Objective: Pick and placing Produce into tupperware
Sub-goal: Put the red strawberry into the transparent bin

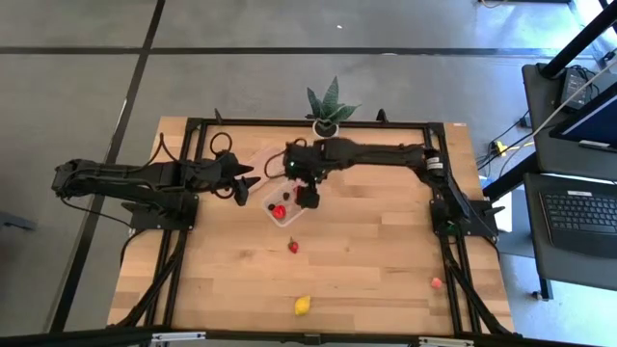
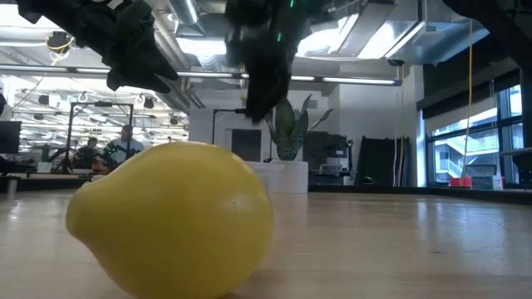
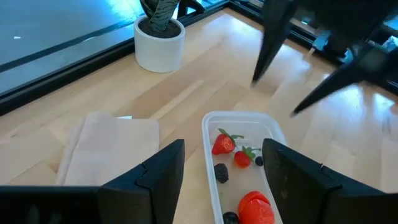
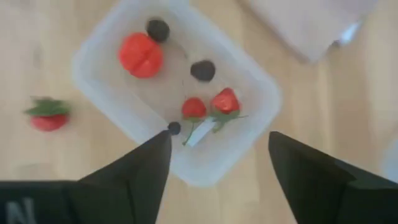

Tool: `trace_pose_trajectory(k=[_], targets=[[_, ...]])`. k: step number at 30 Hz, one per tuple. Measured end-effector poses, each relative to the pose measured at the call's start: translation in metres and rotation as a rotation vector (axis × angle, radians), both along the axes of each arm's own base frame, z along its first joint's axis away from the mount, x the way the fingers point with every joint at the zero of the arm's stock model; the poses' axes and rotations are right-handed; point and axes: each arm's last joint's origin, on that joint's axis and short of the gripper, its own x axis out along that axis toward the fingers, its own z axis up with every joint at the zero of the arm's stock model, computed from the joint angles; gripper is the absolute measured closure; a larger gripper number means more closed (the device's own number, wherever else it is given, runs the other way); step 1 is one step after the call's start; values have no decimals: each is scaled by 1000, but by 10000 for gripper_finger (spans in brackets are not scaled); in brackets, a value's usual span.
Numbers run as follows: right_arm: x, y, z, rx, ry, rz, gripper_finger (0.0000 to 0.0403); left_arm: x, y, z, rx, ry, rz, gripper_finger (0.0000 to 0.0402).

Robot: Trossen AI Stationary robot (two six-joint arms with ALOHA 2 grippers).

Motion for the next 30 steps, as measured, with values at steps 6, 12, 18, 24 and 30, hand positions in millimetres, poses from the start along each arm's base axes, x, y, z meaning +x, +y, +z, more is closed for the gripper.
trace_pose_trajectory(k=[6,12,18,24,30], targets=[[-34,6,70,-28,-87,41,111,0,0,1,1,-10,-1,195],[-86,13,98,-51,-151,14,110,1,0,3,32,-17,-17,195],[-144,18,89,-56,-268,-81,110,4,0,8,89,-51,-44,195],[-195,21,56,-90,-398,-204,110,12,-6,15,253,-64,-213,195],[-228,24,29,-68,-470,-308,110,31,-25,17,326,-93,-348,195]])
